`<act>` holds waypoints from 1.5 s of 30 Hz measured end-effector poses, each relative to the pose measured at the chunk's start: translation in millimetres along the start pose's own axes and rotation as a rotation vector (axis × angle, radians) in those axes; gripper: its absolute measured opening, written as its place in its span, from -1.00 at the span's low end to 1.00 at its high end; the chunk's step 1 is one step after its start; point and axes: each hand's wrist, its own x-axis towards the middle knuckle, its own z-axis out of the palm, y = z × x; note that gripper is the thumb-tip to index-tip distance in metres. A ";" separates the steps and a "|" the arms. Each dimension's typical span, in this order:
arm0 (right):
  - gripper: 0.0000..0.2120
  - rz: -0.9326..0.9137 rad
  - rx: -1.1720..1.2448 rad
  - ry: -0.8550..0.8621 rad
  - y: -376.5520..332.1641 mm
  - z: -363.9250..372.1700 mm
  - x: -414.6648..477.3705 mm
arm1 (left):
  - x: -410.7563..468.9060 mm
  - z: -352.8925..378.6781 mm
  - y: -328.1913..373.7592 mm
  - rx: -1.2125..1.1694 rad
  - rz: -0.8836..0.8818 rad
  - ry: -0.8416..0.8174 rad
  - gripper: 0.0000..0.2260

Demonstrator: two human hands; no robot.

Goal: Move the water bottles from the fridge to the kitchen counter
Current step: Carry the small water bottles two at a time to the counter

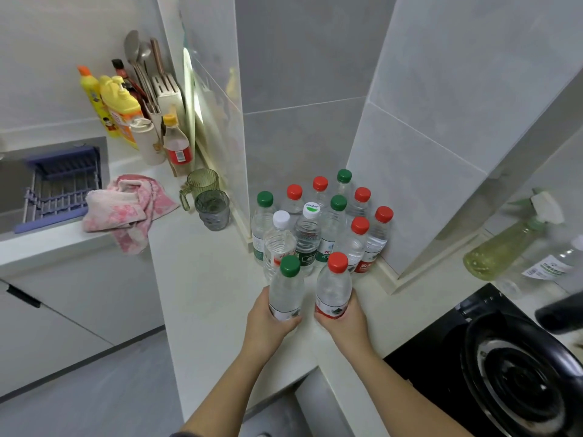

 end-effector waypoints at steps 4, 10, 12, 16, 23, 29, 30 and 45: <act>-0.49 -0.009 0.018 -0.012 12.6 1.6 2.4 | 1.2 0.2 -6.6 -0.003 0.028 -0.019 -0.48; -0.44 -0.025 0.053 -0.077 20.4 -2.4 6.3 | -1.0 -5.1 -16.2 0.058 0.108 -0.076 -0.42; -0.38 -0.020 0.030 -0.083 25.7 -4.6 3.8 | -3.2 -6.4 -21.6 0.138 0.122 -0.079 -0.43; -0.44 0.008 -0.011 0.027 33.2 -7.2 -7.0 | -6.3 -11.0 -31.8 0.266 0.100 -0.049 -0.51; -0.57 0.003 -0.050 0.004 25.5 4.0 10.9 | 7.3 -6.9 -28.1 0.319 0.093 -0.039 -0.54; -0.61 -0.022 -0.072 0.017 18.6 12.9 22.5 | 18.8 1.8 -23.6 0.221 0.060 -0.012 -0.33; -0.59 -0.024 -0.064 0.021 17.7 13.7 23.9 | 21.8 2.4 -22.0 0.205 0.054 -0.016 -0.29; -0.63 -0.048 -0.067 0.013 14.5 25.0 39.1 | 45.7 6.6 -10.0 0.175 0.125 -0.041 -0.10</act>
